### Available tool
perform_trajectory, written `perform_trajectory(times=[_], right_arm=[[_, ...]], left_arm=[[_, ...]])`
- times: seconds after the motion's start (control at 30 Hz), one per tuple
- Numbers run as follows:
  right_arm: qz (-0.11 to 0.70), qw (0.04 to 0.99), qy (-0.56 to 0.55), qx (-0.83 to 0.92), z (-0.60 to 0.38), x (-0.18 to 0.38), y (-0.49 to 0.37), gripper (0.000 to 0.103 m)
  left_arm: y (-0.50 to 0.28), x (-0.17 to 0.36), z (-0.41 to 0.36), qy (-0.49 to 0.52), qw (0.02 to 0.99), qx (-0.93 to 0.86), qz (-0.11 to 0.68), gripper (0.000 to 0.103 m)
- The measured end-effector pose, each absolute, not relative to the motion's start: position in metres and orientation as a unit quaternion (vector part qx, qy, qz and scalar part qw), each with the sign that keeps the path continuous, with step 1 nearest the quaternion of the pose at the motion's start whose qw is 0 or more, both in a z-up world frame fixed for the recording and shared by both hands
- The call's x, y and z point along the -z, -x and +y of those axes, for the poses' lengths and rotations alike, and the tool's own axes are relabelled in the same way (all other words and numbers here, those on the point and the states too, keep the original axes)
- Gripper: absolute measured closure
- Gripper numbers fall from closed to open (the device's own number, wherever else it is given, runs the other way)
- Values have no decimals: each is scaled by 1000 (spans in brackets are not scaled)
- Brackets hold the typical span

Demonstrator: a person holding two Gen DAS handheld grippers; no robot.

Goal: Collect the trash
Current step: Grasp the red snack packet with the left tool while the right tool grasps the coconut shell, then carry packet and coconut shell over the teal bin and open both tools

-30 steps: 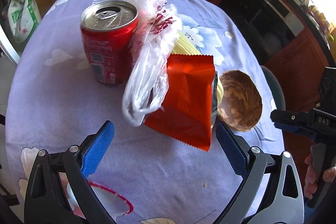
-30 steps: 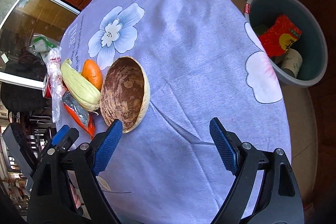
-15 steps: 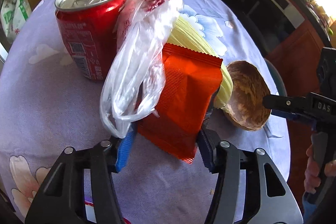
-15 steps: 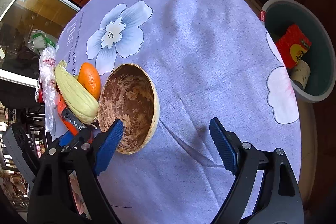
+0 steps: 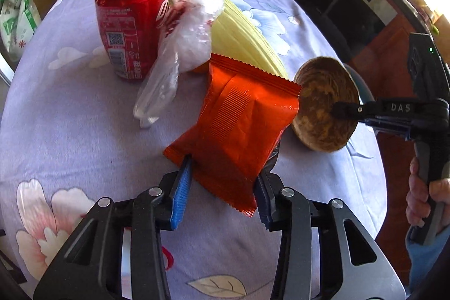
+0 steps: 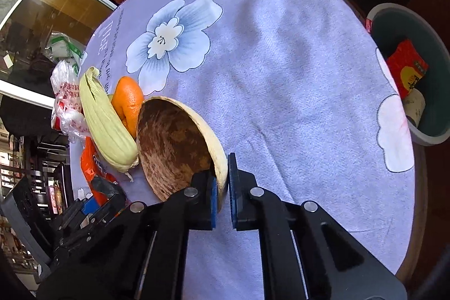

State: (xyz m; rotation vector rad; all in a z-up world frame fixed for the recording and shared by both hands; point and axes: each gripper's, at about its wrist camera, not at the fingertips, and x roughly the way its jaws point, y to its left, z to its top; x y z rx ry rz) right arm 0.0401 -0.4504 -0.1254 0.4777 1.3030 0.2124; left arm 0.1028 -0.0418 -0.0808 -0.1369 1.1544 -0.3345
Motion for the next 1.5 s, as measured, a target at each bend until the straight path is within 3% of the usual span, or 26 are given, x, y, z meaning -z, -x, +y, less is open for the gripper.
perform_trajectory(times=[0.7, 1.5], right_arm=[[548, 765, -332, -72, -565, 124, 5, 96], [457, 766, -448, 52, -755, 136, 42, 95]], left_arm=[[-75, 53, -151, -32, 808, 240, 537, 61], [-140, 40, -342, -153, 780, 322, 514, 61]])
